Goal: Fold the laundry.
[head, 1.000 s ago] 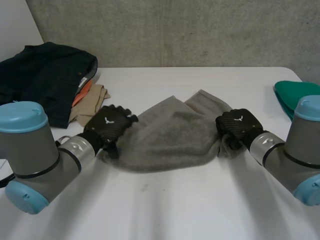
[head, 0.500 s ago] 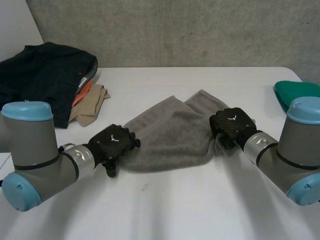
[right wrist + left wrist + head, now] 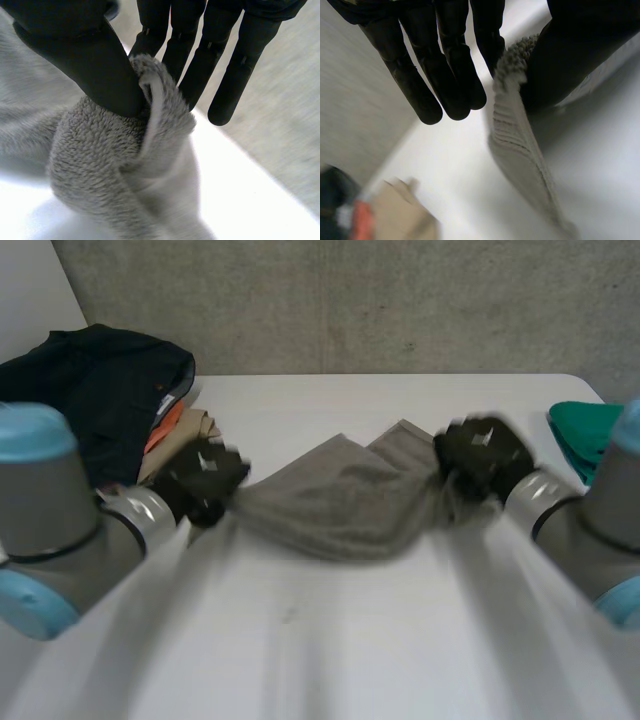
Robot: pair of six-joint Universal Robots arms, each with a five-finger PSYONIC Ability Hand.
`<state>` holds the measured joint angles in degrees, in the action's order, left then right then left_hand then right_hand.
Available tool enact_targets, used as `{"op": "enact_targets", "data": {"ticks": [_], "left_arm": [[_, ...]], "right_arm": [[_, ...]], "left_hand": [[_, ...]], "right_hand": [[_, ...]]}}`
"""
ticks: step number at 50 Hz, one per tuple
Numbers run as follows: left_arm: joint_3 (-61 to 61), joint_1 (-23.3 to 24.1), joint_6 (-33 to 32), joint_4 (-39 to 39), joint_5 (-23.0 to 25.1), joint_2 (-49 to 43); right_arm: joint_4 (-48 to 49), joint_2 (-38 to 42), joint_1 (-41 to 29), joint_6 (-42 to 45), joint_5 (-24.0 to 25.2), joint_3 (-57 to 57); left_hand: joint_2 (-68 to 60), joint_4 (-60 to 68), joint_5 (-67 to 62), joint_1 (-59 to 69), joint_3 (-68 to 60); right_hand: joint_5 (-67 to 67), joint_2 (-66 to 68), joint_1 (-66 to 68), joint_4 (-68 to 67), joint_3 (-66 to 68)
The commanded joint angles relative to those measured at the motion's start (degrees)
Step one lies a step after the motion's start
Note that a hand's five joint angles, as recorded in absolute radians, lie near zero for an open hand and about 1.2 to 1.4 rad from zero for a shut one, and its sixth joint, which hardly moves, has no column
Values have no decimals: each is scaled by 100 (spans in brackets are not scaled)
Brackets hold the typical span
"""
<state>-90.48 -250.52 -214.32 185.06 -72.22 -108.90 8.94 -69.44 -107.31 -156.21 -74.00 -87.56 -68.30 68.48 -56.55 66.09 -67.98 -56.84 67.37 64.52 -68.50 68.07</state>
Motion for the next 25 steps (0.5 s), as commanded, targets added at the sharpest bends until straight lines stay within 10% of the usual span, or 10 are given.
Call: {"op": "enact_targets", "data": {"ticks": [1, 10, 25], "left_arm": [[-57, 74, 1488, -49, -38, 2187], [232, 170, 2324, -303, -29, 3041], [286, 522, 2131, -489, -504, 1820]], "right_arm": [[-612, -1027, 298, -85, 9, 1073], [-973, 15, 211, -867, 194, 3250], [344, 3067, -984, -885, -131, 4598]], "left_hand": [[-1170, 1152, -1345, 1391, -1202], [-1170, 1152, -1345, 1391, -1202], [-1170, 1152, -1345, 1391, -1202]], "right_hand": [[-1316, 1263, 1548, -1150, 1193], [-1316, 1263, 1548, -1150, 1193], [-1316, 1263, 1548, -1150, 1193]]}}
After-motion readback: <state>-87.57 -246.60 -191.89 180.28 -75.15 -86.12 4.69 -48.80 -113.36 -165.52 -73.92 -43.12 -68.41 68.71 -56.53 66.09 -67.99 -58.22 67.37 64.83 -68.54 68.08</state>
